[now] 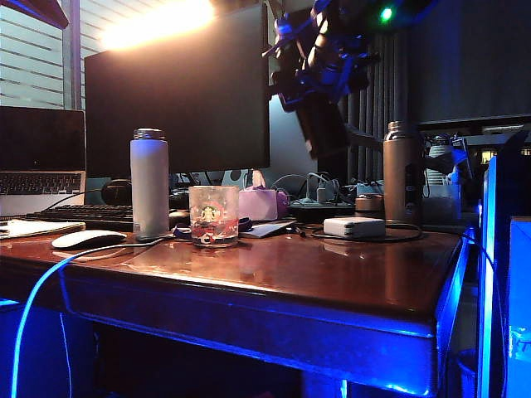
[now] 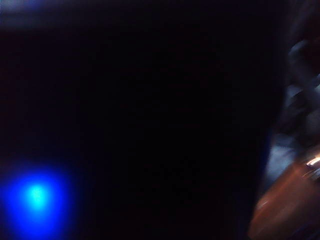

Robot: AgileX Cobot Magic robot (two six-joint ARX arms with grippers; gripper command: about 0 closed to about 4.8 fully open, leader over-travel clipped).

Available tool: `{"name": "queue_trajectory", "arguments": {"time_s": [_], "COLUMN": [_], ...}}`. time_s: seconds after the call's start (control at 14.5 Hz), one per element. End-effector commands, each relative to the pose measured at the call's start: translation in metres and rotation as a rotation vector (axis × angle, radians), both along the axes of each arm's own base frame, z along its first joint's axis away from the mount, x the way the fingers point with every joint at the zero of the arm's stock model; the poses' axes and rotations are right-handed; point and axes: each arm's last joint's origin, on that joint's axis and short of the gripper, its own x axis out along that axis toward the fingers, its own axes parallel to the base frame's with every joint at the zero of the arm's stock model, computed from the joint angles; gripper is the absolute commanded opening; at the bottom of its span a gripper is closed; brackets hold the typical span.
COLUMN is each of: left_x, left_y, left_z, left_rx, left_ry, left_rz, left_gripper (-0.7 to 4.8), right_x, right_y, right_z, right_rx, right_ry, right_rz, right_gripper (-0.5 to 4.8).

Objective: Pick up the black thermos, pour a little water from inside into the glass cup, then place the black thermos back on the table.

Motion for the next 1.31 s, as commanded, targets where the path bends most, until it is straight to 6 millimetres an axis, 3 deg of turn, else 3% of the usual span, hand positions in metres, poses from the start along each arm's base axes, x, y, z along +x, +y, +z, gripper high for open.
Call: {"name": "queue_trajectory", "arguments": {"time_s": [0.07, 0.48, 0.62, 0.76, 1.1, 1.31], "left_x": [0.000, 0.000, 0.000, 0.000, 0.000, 0.000], "left_y": [0.000, 0.000, 0.000, 0.000, 0.000, 0.000], "left_z": [0.003, 0.003, 0.003, 0.003, 0.003, 0.003], "left_rx": [-0.007, -0.006, -0.007, -0.006, -0.006, -0.006], "left_ry": [-0.017, -0.016, -0.019, -0.018, -0.018, -0.019], "left_rz": [-0.003, -0.003, -0.003, -0.003, -0.003, -0.004], "left_gripper": [-0.05, -0.05, -0.05, -0.05, -0.05, -0.05], "right_x": [-0.012, -0.037, -0.037, -0.037, -0.053, -0.063], "right_y": [-0.004, -0.015, -0.015, -0.015, -0.023, -0.028], "right_z": [0.025, 0.054, 0.052, 0.036, -0.037, -0.059], "right_rx": [0.019, 0.090, 0.113, 0.144, 0.217, 0.287], "right_ry": [-0.015, 0.054, 0.069, 0.022, -0.064, -0.087], "right_rz": [0.033, 0.089, 0.088, 0.101, 0.113, 0.142], "right_gripper": [2.42, 2.42, 2.42, 2.42, 2.42, 2.42]}}
